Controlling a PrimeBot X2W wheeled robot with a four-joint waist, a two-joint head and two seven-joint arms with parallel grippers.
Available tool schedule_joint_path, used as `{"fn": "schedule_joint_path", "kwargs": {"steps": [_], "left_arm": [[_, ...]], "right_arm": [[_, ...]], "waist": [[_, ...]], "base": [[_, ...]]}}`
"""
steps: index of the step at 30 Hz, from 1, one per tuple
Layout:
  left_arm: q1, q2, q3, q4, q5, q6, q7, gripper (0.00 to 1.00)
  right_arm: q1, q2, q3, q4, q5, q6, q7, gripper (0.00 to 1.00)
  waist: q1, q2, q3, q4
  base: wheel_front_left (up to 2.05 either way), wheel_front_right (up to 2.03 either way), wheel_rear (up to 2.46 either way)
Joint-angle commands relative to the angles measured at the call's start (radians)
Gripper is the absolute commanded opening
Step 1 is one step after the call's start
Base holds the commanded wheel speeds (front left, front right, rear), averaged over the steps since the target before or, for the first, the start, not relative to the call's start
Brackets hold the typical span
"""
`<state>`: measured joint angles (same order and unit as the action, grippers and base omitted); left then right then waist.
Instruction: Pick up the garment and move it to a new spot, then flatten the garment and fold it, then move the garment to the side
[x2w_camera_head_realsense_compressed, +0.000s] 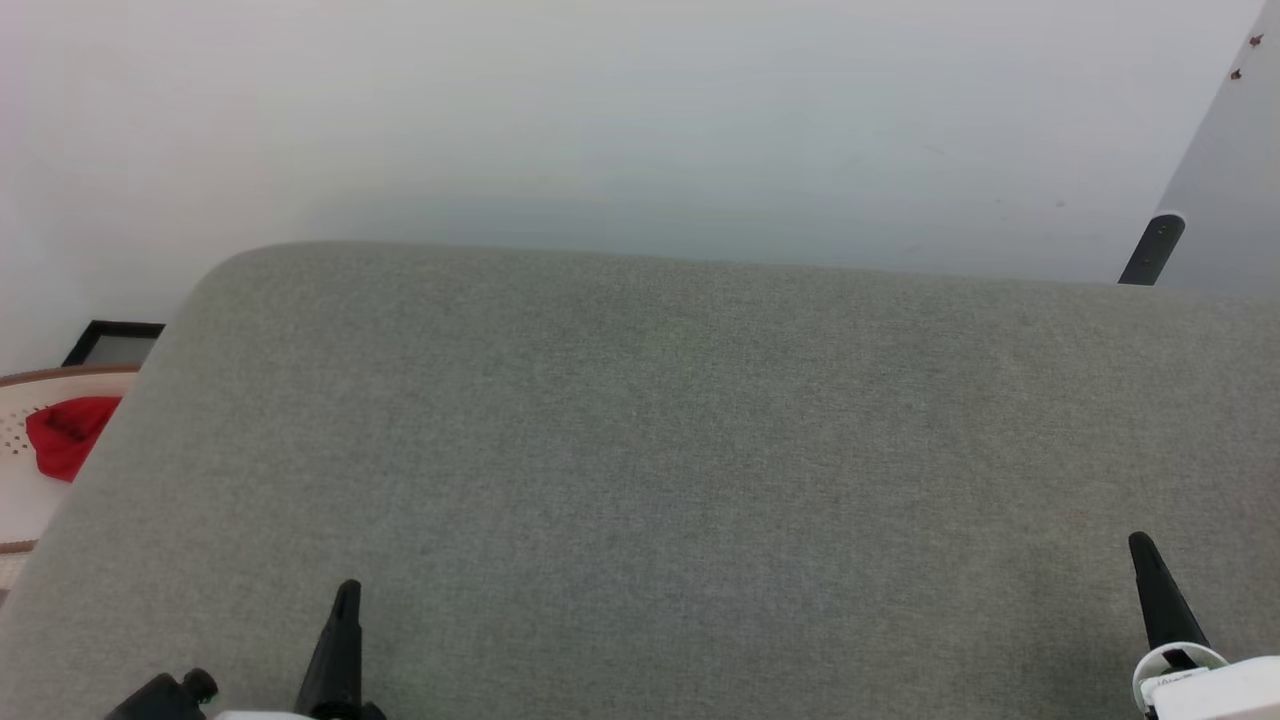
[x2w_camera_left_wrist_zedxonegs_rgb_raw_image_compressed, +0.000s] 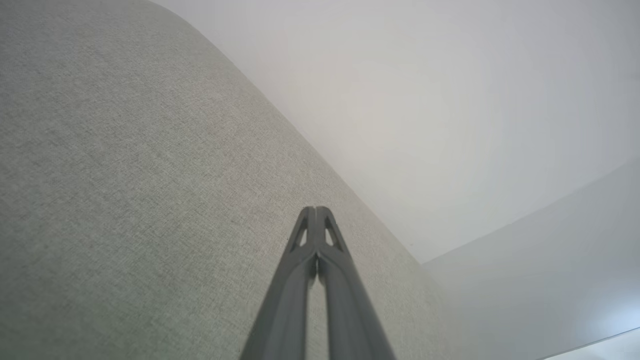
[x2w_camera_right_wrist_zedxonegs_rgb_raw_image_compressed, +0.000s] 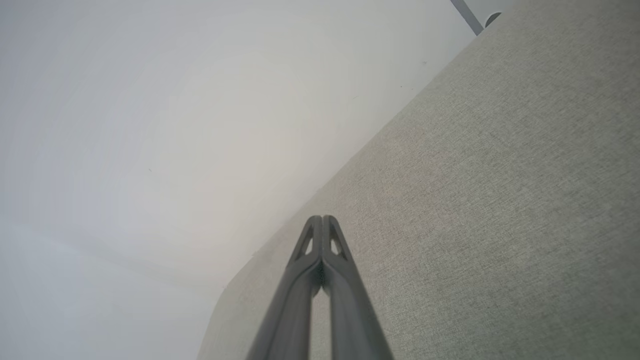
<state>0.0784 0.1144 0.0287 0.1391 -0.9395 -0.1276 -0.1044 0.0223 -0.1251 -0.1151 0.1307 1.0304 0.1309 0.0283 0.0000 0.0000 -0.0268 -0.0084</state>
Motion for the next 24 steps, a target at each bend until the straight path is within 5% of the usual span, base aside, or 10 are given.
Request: {"fn": "schedule_joint_path", "kwargs": {"steps": [1,24], "left_arm": [[-0.026,0.003,0.005,-0.006,-0.033,-0.002,0.007,0.00],[-0.087,-0.012,0.022,0.034,-0.277,-0.003,0.074,0.00]], "right_arm": [[-0.031,-0.002,0.000,-0.005,0.028,0.000,0.005,0.00],[-0.069,0.026,0.000,0.039,0.230,0.000,0.035,0.00]], "waist": [[0.0000,0.0000,0.001,0.000],[0.0000,0.0000,0.009,0.003]], "base": [[0.00,0.00,0.00],[0.00,0.00,0.00]]}}
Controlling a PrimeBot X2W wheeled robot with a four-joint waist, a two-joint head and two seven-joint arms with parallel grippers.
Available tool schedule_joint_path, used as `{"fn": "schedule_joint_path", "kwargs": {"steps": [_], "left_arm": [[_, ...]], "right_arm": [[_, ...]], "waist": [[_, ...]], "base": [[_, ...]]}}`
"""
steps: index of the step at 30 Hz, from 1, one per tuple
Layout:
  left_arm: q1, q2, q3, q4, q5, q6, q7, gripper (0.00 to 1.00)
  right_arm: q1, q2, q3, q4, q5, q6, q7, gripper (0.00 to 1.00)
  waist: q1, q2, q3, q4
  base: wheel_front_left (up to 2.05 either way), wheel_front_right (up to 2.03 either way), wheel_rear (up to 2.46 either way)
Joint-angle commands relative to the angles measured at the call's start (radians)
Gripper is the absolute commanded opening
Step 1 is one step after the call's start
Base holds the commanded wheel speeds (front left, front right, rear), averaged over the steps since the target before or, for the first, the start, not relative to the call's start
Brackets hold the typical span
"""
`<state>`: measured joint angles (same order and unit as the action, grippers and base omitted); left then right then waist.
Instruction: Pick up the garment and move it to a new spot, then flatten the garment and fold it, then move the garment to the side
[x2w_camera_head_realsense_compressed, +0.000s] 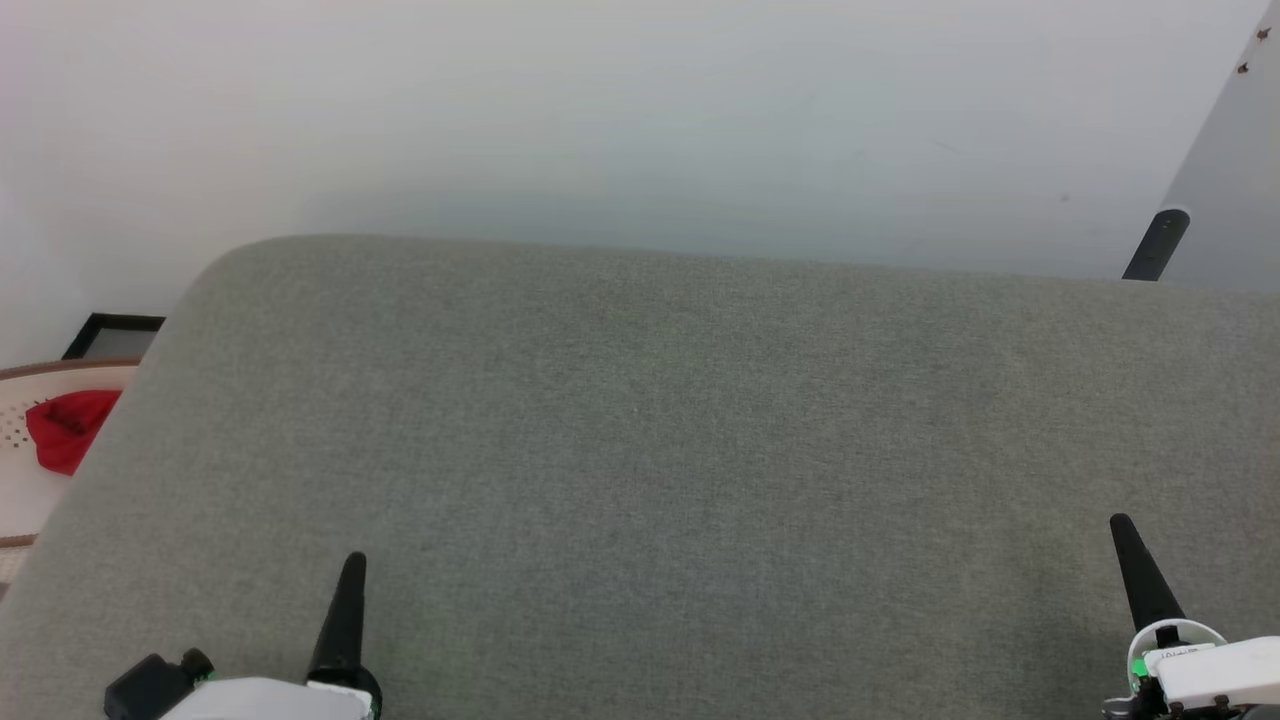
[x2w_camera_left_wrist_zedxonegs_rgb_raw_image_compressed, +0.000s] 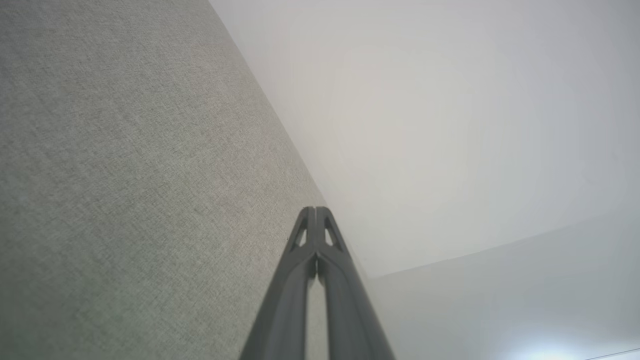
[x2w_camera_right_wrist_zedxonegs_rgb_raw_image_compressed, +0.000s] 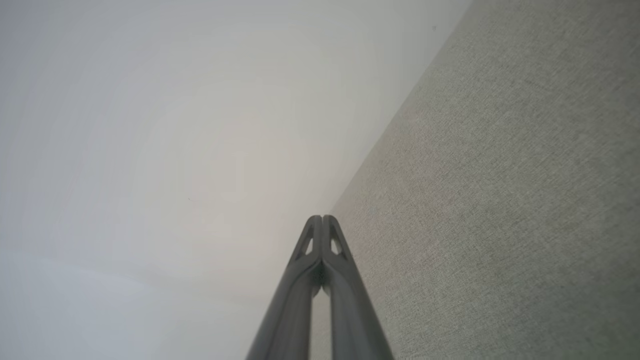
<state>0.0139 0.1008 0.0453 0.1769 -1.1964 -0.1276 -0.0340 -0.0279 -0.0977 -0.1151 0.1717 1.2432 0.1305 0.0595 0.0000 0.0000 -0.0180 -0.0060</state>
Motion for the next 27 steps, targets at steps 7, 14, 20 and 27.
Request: {"fn": "schedule_joint_path", "kwargs": {"steps": [7,14,20,27], "left_arm": [[-0.041,-0.004,0.011,0.008,-0.093,-0.003,0.026,0.00],[-0.055,-0.009,0.016,0.018,-0.153,-0.004,0.042,0.00],[-0.066,-0.013,0.021,0.027,-0.200,-0.004,0.057,0.00],[-0.079,-0.016,0.025,0.035,-0.246,-0.004,0.070,0.00]], "right_arm": [[-0.033,0.007,0.000,0.010,0.078,0.000,0.012,0.00],[-0.040,0.015,0.000,0.021,0.127,0.000,0.020,0.00],[-0.049,0.021,0.000,0.030,0.169,0.000,0.027,0.00],[-0.055,0.026,0.000,0.038,0.208,0.000,0.032,0.00]], "waist": [[0.0000,0.0000,0.003,0.001],[0.0000,0.0000,0.006,0.002],[0.0000,0.0000,0.008,0.002],[0.0000,0.0000,0.010,0.003]], "base": [[0.00,0.00,0.00],[0.00,0.00,0.00],[0.00,0.00,0.00],[0.00,0.00,0.00]]}}
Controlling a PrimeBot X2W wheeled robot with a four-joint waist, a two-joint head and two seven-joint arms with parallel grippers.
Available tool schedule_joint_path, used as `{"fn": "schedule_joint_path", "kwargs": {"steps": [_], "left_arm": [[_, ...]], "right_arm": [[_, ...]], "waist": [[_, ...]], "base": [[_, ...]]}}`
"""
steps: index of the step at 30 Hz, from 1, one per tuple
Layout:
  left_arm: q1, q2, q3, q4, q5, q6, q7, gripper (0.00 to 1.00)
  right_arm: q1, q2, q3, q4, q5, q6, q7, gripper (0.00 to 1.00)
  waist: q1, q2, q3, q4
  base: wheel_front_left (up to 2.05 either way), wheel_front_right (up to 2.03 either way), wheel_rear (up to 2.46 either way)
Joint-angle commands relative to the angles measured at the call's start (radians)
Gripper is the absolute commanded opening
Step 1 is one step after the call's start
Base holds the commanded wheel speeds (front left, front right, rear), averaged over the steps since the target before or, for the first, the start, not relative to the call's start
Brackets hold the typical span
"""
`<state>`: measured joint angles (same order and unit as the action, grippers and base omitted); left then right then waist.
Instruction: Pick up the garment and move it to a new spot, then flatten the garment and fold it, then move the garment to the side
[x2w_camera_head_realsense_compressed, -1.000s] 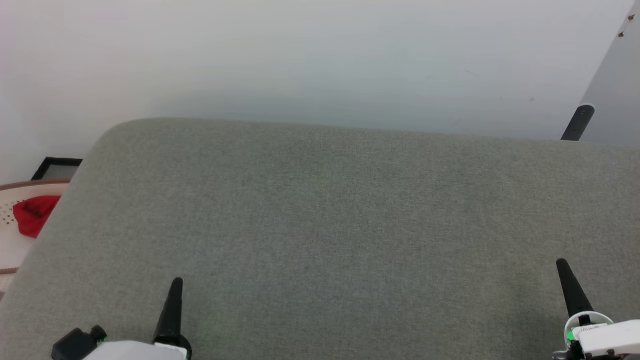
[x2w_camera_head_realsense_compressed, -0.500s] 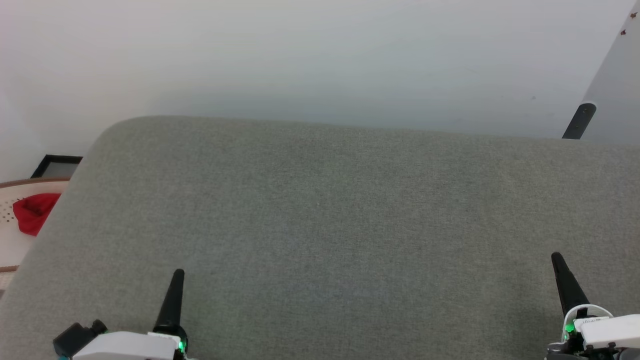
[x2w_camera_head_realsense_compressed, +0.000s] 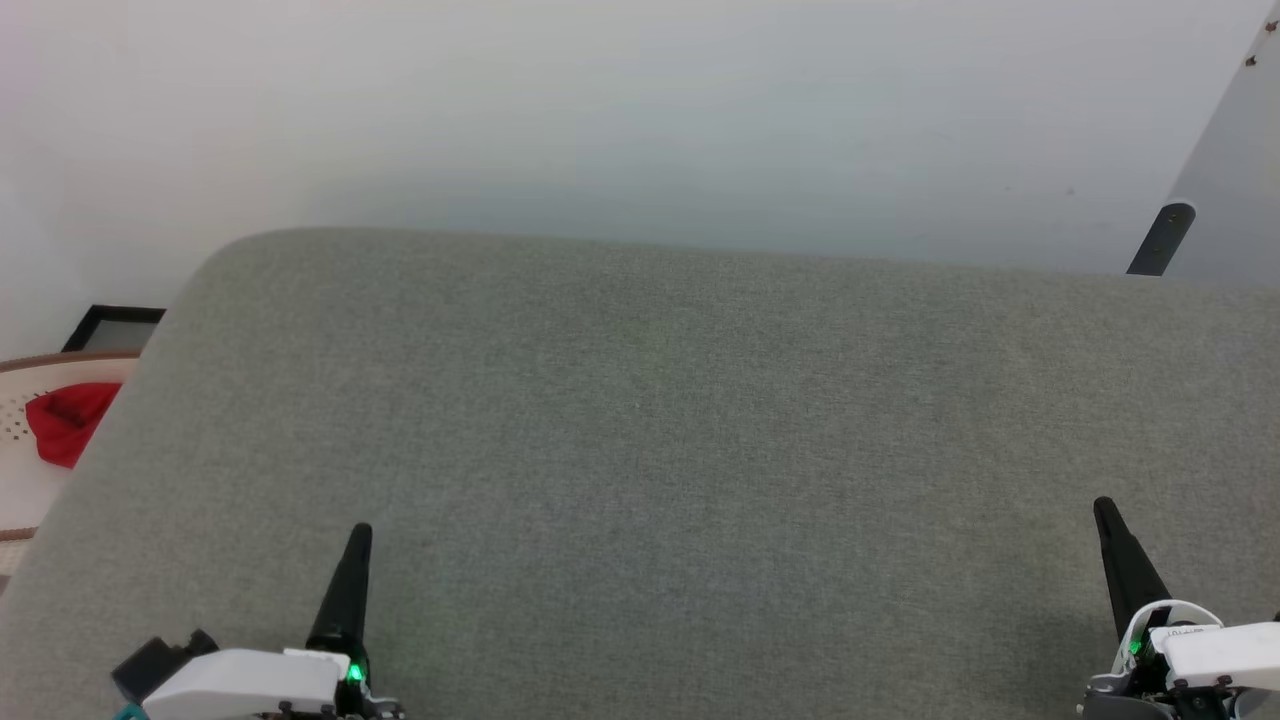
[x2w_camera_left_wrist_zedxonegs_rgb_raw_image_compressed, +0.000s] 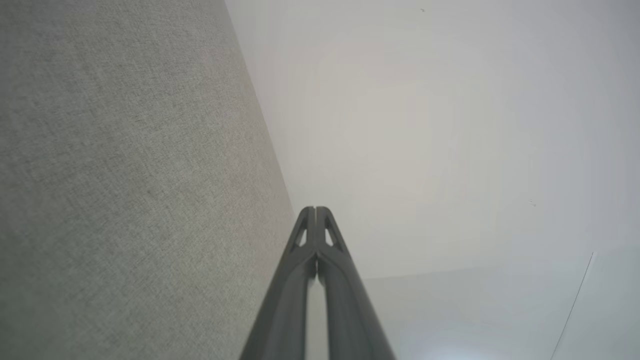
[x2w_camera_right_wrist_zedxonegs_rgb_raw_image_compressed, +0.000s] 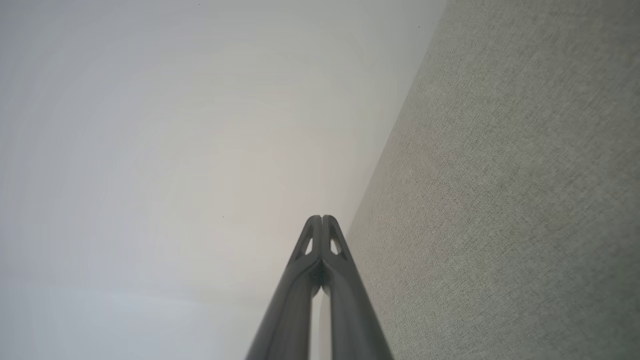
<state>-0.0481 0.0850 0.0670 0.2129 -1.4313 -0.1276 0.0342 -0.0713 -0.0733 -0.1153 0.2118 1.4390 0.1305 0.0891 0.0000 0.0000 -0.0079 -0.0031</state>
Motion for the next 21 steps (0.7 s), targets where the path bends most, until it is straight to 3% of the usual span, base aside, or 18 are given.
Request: {"fn": "schedule_joint_path", "kwargs": {"steps": [1,21], "left_arm": [[-0.019,-0.001,0.004,0.000,-0.018,-0.004,0.005,0.00],[-0.053,-0.013,0.018,0.024,-0.154,-0.005,0.047,0.00]], "right_arm": [[-0.012,0.003,0.001,0.000,0.018,0.000,0.003,0.00],[-0.036,0.019,0.001,0.026,0.134,0.000,0.021,0.00]], "waist": [[0.0000,0.0000,0.000,0.000],[0.0000,0.0000,0.008,0.002]], "base": [[0.00,0.00,0.00],[0.00,0.00,0.00]]}}
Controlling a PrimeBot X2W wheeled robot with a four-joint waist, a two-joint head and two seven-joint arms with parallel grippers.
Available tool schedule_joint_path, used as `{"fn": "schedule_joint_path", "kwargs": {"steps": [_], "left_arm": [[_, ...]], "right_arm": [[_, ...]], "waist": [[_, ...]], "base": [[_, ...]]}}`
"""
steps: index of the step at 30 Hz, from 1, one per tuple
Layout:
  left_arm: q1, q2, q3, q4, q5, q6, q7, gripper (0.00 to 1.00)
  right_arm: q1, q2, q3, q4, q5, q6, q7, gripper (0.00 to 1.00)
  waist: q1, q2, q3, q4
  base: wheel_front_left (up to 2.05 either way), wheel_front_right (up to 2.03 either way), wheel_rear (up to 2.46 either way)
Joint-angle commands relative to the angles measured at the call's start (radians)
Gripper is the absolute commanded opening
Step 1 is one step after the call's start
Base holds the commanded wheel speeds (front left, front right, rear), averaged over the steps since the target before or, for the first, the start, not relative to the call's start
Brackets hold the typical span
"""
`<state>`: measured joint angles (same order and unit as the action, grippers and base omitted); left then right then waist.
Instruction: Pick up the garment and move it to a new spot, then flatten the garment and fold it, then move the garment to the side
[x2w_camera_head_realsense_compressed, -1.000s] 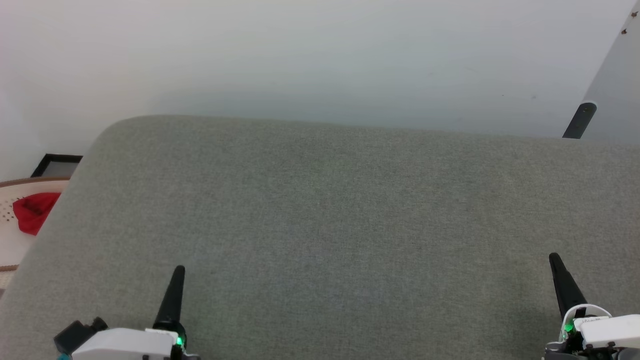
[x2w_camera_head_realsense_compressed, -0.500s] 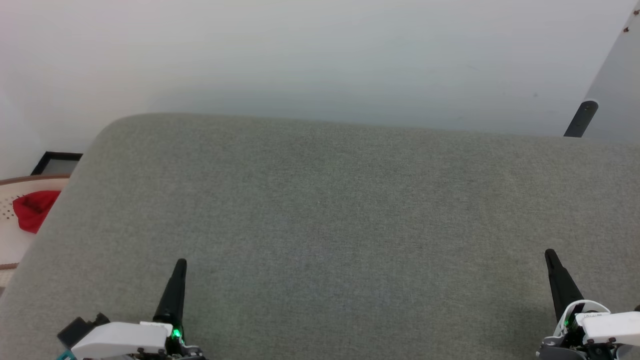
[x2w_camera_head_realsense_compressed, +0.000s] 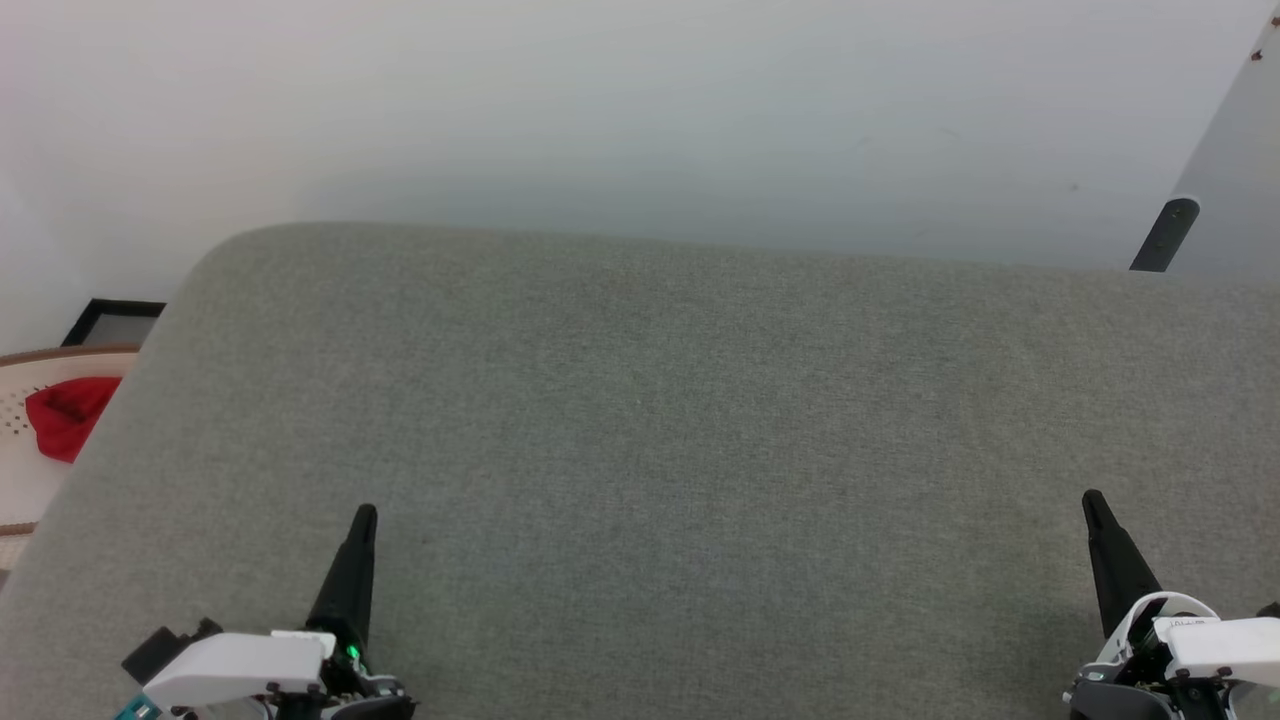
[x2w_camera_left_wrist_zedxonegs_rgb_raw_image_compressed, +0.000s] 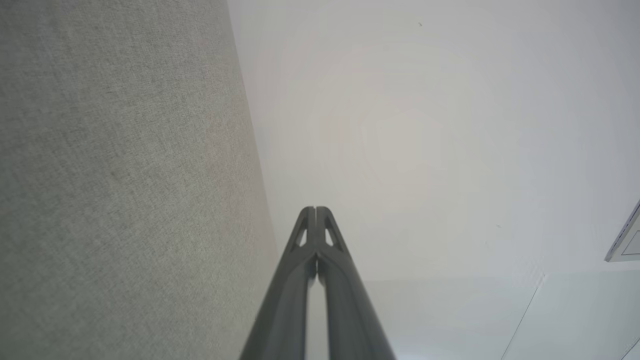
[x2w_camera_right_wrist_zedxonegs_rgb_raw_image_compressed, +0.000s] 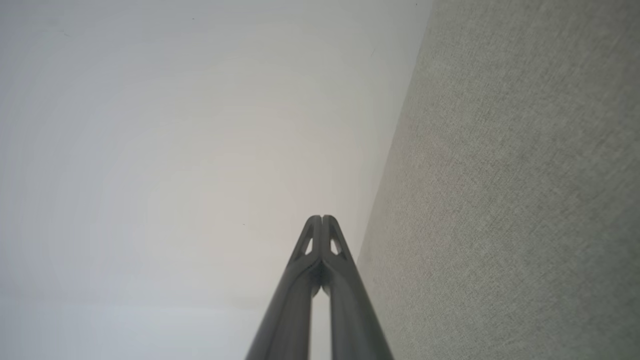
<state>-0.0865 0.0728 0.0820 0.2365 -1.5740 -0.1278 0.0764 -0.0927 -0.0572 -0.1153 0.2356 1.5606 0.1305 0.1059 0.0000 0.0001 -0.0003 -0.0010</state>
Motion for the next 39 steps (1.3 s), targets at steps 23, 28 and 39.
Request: {"fn": "schedule_joint_path", "kwargs": {"steps": [23,28,39], "left_arm": [[-0.026,-0.009,0.013,0.010,-0.055,-0.005,0.025,0.00],[-0.027,-0.010,0.014,0.010,-0.054,-0.005,0.026,0.00],[-0.027,-0.011,0.017,0.010,-0.051,-0.005,0.027,0.00]], "right_arm": [[-0.018,0.010,0.002,0.011,0.054,0.000,0.009,0.00],[-0.018,0.010,0.002,0.011,0.054,0.000,0.009,0.00],[-0.018,0.010,0.002,0.011,0.054,0.000,0.009,0.00]], "waist": [[0.0000,-0.0001,0.003,0.001],[0.0000,-0.0001,0.003,0.001],[0.0000,-0.0001,0.003,0.001]], "base": [[0.00,0.00,0.00],[0.00,0.00,0.00],[0.00,0.00,0.00]]}}
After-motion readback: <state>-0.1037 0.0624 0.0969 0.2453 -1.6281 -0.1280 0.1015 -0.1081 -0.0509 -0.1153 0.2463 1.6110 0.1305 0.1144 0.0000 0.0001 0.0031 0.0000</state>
